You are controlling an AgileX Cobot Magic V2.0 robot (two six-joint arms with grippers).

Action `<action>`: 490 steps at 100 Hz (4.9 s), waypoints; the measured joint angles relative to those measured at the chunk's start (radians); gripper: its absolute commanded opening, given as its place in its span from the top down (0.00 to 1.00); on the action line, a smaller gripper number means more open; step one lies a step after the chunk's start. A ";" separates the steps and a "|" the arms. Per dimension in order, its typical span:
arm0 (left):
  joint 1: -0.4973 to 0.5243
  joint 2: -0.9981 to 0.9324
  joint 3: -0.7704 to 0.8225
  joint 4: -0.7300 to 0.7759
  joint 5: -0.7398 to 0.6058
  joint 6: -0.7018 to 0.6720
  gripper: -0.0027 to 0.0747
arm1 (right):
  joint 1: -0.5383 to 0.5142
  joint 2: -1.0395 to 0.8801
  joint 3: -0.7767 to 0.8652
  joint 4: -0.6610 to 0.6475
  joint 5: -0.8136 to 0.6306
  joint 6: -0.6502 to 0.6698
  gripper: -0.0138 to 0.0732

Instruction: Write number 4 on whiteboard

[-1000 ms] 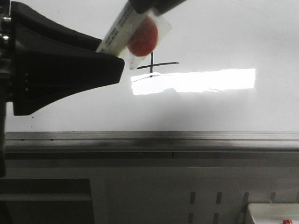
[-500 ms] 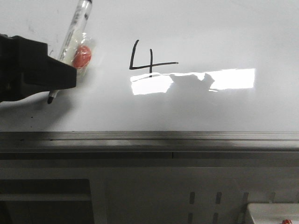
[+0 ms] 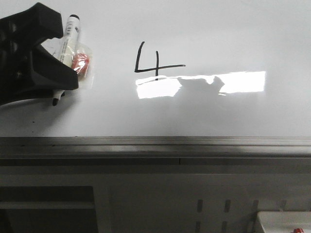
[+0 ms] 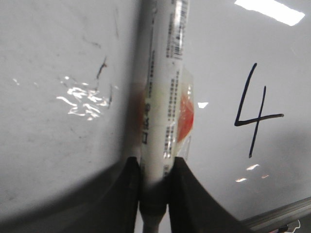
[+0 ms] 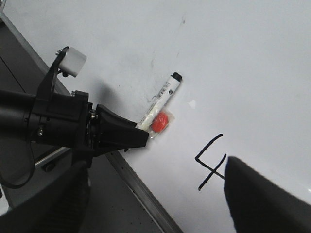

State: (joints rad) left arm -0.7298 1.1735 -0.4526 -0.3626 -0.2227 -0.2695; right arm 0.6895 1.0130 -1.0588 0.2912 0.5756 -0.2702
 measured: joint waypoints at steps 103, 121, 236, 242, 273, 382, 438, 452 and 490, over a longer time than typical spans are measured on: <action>-0.002 -0.350 0.083 0.300 -0.070 0.000 0.99 | 0.000 -0.278 0.219 -0.053 -0.144 0.000 0.92; -0.002 -0.533 0.237 0.424 -0.203 0.015 0.99 | 0.000 -0.548 0.435 -0.074 -0.230 0.000 0.92; 0.080 -0.701 0.399 0.468 -0.290 0.072 0.99 | 0.000 -0.910 0.709 -0.082 -0.223 0.000 0.92; 0.143 -0.739 0.399 0.468 -0.264 0.072 0.99 | 0.000 -0.910 0.709 -0.082 -0.223 0.000 0.92; 0.525 -1.049 0.401 0.468 -0.025 0.072 0.99 | 0.000 -0.910 0.709 -0.082 -0.223 0.000 0.92; 0.603 -1.179 0.456 0.442 0.572 0.075 0.99 | 0.000 -0.911 0.711 -0.082 -0.223 0.000 0.92; 0.603 -1.179 0.456 0.442 0.572 0.077 0.99 | 0.000 -0.911 0.711 -0.082 -0.242 0.000 0.92; 0.603 -1.179 0.456 0.441 0.574 0.078 0.99 | -0.028 -0.911 0.711 -0.091 -0.279 0.000 0.92; 0.603 -1.179 0.456 0.441 0.574 0.079 0.99 | -0.573 -0.911 0.764 -0.169 -0.316 0.123 0.92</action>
State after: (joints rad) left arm -0.1273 -0.0060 0.0037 0.0781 0.3514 -0.1903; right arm 0.1160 0.1016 -0.2952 0.1223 0.2592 -0.1476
